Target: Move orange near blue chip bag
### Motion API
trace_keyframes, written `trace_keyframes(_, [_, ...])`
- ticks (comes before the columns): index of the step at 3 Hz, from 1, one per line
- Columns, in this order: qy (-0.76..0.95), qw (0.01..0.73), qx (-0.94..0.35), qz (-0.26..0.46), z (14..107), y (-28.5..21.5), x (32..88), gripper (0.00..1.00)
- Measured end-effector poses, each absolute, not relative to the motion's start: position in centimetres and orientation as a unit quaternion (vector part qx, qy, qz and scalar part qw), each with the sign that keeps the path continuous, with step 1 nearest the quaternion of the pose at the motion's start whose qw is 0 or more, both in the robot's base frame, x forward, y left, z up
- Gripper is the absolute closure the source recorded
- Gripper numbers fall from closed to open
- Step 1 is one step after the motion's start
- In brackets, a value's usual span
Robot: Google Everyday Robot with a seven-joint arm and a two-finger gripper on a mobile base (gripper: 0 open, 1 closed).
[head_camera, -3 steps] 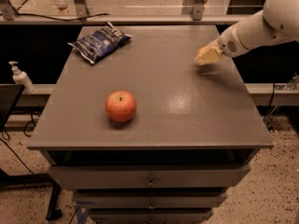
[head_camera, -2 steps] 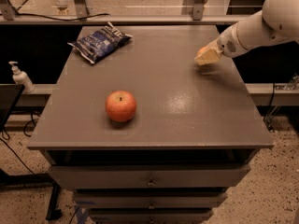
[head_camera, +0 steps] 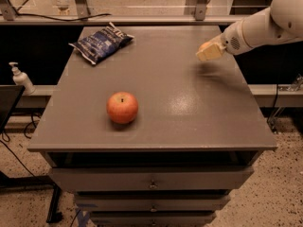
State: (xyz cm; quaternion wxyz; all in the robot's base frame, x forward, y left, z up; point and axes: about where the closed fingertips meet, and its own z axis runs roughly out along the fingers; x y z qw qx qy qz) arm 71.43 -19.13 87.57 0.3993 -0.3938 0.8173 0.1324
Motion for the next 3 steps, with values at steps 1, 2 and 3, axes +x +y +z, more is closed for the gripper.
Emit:
trace_keyframes(1, [0.788,0.452,-0.380,0.170,91.2,-15.0,73.2,1.00])
trace_keyframes(2, [0.763,0.483,-0.377,0.208,92.9,-9.5,75.8,1.00])
trace_keyframes(3, [0.749,0.485,-0.380,0.242,92.2,-3.8,78.0,1.00])
